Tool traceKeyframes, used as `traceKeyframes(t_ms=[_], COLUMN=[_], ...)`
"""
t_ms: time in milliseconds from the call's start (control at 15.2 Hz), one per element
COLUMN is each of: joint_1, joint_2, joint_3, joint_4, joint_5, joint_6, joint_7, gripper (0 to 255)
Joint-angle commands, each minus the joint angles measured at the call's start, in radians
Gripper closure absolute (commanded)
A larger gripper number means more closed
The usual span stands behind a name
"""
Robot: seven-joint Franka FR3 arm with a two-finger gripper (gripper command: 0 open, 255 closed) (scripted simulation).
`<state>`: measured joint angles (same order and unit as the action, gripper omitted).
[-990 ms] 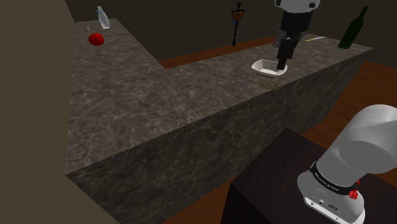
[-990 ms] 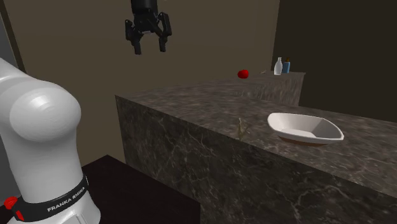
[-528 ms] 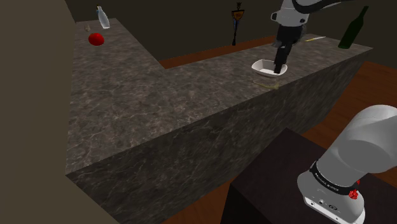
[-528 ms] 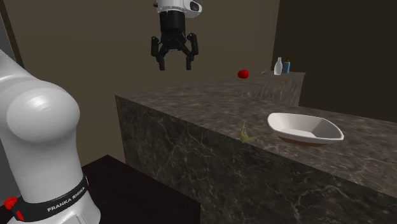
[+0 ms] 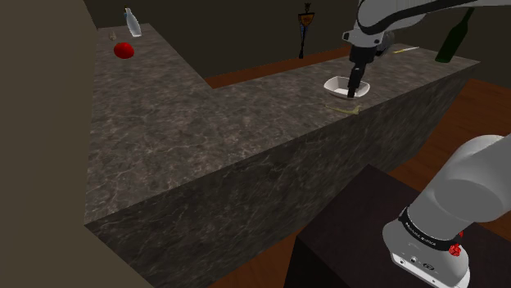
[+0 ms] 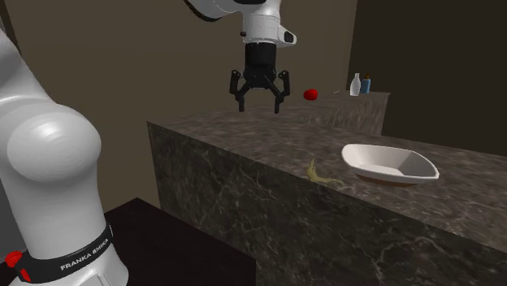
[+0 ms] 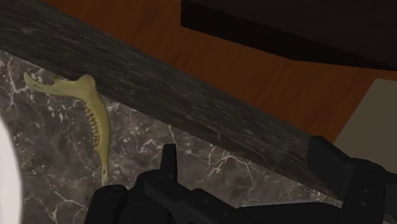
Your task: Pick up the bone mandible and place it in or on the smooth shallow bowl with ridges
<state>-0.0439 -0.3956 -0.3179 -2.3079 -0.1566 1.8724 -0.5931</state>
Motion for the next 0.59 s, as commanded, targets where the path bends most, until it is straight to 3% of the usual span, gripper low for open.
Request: traceKeyframes(t_ms=[0,528], joint_1=[-0.001,-0.011], joint_2=[0.064,0.387], joint_3=[-0.038,-0.154], joint_4=[0.020,0.181], joint_5=[0.012,0.153], joint_6=[0.040,0.158], joint_7=[-0.056,-0.309], gripper=[0,0])
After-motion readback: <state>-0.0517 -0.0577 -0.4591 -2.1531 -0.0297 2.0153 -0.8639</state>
